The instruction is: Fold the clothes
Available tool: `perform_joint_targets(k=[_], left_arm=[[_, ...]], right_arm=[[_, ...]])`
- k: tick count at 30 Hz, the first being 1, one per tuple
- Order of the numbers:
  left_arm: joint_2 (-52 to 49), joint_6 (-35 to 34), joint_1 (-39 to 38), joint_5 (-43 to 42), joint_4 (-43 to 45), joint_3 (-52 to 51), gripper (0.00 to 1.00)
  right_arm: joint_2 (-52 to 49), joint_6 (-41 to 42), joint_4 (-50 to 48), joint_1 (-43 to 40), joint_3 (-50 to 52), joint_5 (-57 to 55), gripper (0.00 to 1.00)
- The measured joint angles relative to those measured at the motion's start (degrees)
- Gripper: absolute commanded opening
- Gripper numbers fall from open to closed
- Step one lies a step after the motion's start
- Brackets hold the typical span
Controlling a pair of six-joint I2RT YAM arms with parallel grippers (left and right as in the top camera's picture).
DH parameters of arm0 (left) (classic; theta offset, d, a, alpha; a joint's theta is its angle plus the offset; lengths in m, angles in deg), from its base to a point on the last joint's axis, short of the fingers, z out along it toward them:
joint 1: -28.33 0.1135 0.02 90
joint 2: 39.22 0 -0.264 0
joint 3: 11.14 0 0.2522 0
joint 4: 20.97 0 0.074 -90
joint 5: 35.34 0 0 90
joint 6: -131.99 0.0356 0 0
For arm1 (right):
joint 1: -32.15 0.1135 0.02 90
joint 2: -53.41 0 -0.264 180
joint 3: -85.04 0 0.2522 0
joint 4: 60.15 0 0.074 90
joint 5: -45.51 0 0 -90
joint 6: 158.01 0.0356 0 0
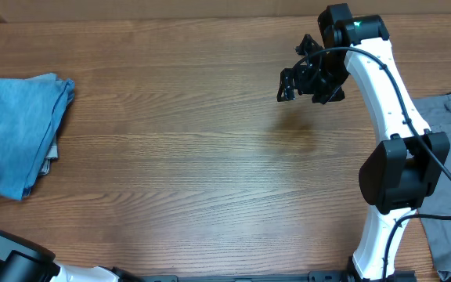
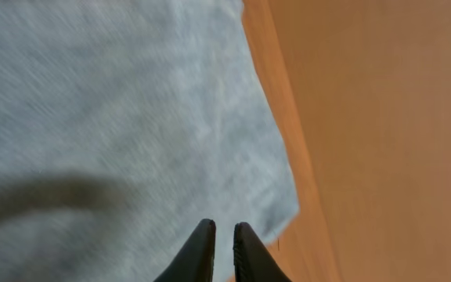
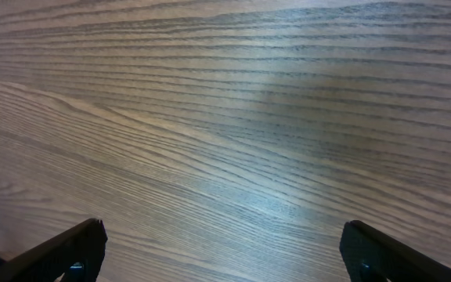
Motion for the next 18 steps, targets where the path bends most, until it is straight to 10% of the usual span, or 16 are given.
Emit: perform_joint_targets(k=[18], left_arm=[[-7.32,-1.73,-1.84,-3.43,11.91,2.27,0.21]], right_arm=[[0.00,-0.02,0.00,0.00,-0.02,-0.02,1.00]])
